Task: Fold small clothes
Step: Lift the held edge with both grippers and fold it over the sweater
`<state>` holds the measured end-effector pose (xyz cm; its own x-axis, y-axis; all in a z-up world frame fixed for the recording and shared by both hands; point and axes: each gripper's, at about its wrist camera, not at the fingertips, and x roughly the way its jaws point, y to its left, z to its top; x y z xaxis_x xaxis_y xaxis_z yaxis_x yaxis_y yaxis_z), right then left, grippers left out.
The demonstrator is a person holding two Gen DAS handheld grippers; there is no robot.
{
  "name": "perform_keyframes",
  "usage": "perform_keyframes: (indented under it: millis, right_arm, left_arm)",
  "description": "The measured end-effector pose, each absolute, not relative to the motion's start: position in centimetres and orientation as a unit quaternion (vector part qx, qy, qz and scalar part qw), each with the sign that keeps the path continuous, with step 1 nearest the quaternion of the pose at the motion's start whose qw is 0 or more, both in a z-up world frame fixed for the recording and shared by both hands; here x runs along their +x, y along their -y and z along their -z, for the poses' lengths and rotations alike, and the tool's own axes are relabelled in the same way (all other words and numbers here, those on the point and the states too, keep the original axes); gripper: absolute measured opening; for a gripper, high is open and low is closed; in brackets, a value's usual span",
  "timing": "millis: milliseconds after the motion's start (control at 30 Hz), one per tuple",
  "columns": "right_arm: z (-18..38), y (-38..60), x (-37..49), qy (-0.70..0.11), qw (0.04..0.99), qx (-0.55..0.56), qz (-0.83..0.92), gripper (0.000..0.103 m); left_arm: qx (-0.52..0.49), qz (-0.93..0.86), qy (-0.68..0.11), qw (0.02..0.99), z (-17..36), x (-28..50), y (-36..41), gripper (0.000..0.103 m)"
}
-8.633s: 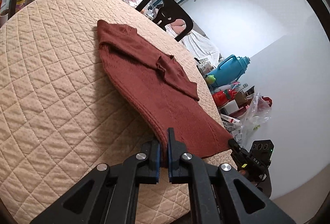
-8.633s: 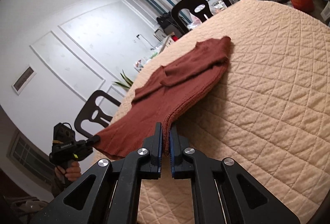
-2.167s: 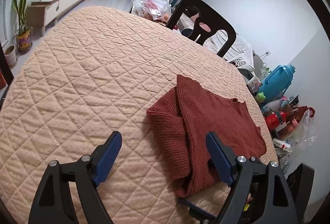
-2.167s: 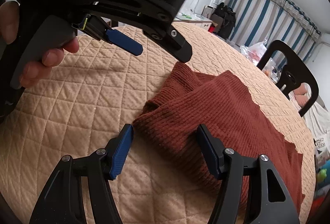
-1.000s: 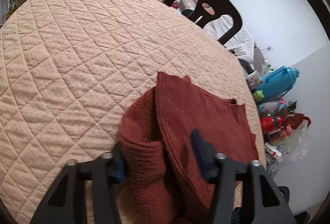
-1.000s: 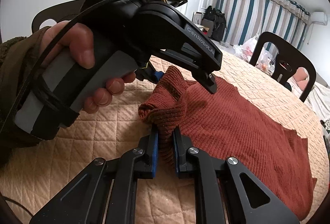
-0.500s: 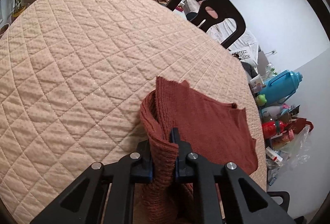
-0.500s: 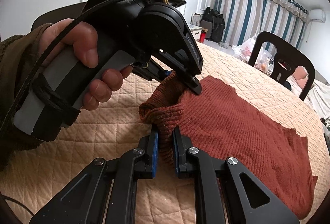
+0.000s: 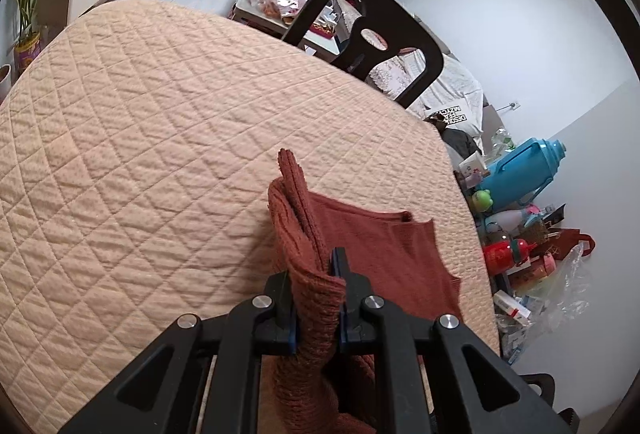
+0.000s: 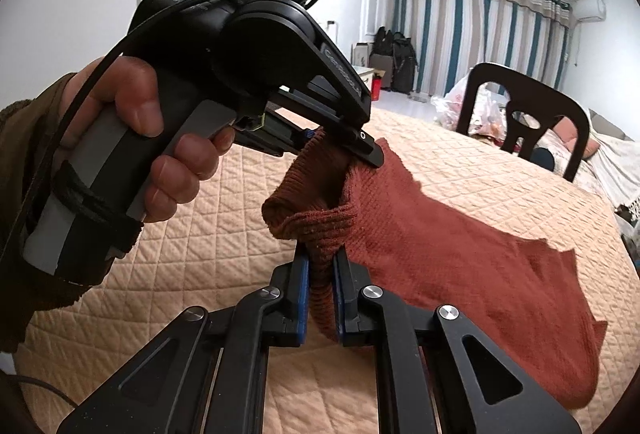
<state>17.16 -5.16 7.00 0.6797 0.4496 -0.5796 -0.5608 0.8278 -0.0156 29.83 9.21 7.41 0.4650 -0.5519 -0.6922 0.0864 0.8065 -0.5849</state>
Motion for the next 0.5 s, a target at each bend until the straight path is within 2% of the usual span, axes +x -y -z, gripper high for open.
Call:
perform_keyframes:
  millis: [500]
  right_arm:
    - [-9.6, 10.9, 14.9, -0.256, 0.934, -0.061, -0.240, 0.009]
  left_arm:
    - [-0.186, 0.198, -0.468, 0.841, -12.2, 29.2, -1.3, 0.015]
